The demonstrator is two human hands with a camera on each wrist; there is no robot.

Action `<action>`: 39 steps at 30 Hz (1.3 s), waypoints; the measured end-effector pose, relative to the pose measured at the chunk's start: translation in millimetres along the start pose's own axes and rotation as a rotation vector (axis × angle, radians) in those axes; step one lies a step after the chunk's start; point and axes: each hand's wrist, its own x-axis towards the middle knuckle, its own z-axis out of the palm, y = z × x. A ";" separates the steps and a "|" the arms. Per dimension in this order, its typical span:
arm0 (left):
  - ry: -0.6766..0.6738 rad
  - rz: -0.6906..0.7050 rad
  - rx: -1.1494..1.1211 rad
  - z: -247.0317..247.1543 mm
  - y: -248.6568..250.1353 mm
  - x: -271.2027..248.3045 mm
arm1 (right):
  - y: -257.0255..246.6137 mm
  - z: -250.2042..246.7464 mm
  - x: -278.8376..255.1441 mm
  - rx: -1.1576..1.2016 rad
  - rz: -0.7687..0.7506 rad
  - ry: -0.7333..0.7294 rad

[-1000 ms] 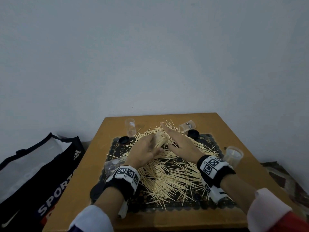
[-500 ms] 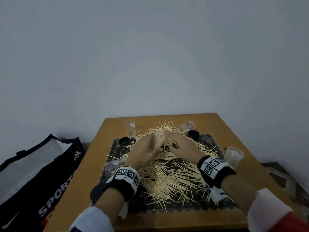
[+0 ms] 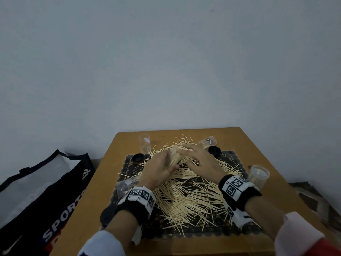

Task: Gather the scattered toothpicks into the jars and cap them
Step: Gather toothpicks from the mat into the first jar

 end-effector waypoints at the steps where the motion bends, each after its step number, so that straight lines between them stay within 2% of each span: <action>1: -0.013 0.003 0.005 -0.1 0.9 -0.1 | 1.0 0.7 -0.1 -0.013 0.006 -0.011; 4: -0.017 0.016 0.014 0.3 -1.0 -1.1 | 2.8 0.5 0.1 -0.035 0.037 -0.023; 10: -0.025 -0.009 0.053 -2.3 1.0 -1.8 | 3.0 1.7 0.9 -0.008 -0.010 -0.002; 16: -0.015 -0.045 0.109 -5.0 2.3 -2.3 | -0.6 -1.8 1.1 -0.088 0.069 0.052; 22: -0.007 -0.080 0.143 -4.1 0.7 -1.9 | 7.8 3.8 0.5 -0.293 0.275 -0.291; 25: -0.015 -0.079 0.150 -3.3 0.3 -1.0 | 7.4 4.0 1.3 -0.281 0.293 -0.328; 28: -0.009 -0.071 0.155 -3.0 -0.3 -1.0 | 7.2 5.0 1.8 -0.312 0.277 -0.292; 34: 0.042 -0.070 0.153 -1.5 -7.2 -1.0 | 7.6 3.7 1.7 -0.283 0.296 -0.082; 39: 0.023 -0.042 0.141 -0.1 -6.6 0.0 | 10.2 2.2 1.3 -0.249 0.272 0.040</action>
